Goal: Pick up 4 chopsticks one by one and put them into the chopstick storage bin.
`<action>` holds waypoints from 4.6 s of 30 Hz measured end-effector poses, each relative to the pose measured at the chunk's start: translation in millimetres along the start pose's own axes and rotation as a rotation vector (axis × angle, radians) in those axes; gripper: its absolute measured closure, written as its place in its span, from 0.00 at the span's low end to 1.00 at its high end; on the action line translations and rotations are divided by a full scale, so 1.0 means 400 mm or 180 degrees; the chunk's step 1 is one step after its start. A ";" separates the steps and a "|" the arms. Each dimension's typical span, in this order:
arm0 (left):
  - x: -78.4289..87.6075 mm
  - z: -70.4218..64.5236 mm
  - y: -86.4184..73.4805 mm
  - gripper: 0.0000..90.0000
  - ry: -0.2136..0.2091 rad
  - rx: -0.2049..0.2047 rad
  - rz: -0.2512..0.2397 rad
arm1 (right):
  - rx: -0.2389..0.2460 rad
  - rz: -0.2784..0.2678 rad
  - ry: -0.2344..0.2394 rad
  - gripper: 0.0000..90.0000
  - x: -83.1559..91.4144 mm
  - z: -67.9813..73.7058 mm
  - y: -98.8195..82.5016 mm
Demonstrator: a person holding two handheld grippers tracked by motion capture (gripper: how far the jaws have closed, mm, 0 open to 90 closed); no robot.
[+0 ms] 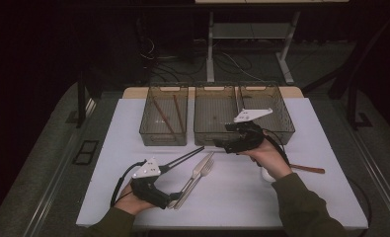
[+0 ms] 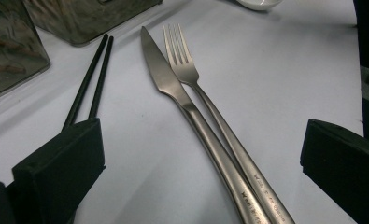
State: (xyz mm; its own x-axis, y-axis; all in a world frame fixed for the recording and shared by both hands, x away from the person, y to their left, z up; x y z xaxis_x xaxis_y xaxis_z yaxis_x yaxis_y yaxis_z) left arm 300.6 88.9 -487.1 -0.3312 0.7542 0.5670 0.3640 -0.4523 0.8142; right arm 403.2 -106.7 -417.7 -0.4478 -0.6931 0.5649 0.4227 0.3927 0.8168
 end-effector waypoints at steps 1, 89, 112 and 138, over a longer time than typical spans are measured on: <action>0.000 0.001 0.000 0.00 0.0004 -0.0001 -0.0001 | -0.0001 -0.0019 -0.0003 0.22 0.008 0.000 -0.008; -0.047 0.222 0.014 0.83 0.0132 0.0105 0.0468 | -0.0262 -0.0065 -0.0392 0.14 0.246 -0.013 -0.382; -0.062 0.215 -0.002 0.94 0.0229 -0.0080 0.0610 | -0.0248 -0.0054 -0.0418 0.14 0.246 -0.014 -0.383; -0.010 0.215 -0.012 0.95 0.0294 -0.0036 0.0743 | -0.0245 -0.0053 -0.0419 0.14 0.246 -0.011 -0.381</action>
State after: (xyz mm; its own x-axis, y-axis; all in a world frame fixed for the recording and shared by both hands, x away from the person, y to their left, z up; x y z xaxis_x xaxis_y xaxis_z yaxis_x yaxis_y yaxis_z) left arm 374.9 129.1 -504.0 -0.3178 0.5821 0.7484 0.4302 -0.6149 0.6609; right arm 298.2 -237.7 -487.2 -0.5524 -0.6119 0.5660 0.4714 0.3307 0.8176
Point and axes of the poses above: each handheld gripper's, and its own axes: x roughly backward along the jaws, y roughly out of its top, z roughly to its left, the point moved 9 cm from there along -x, roughly forward along the jaws, and after that the axes turned 2 degrees about z, right-handed, at the moved point
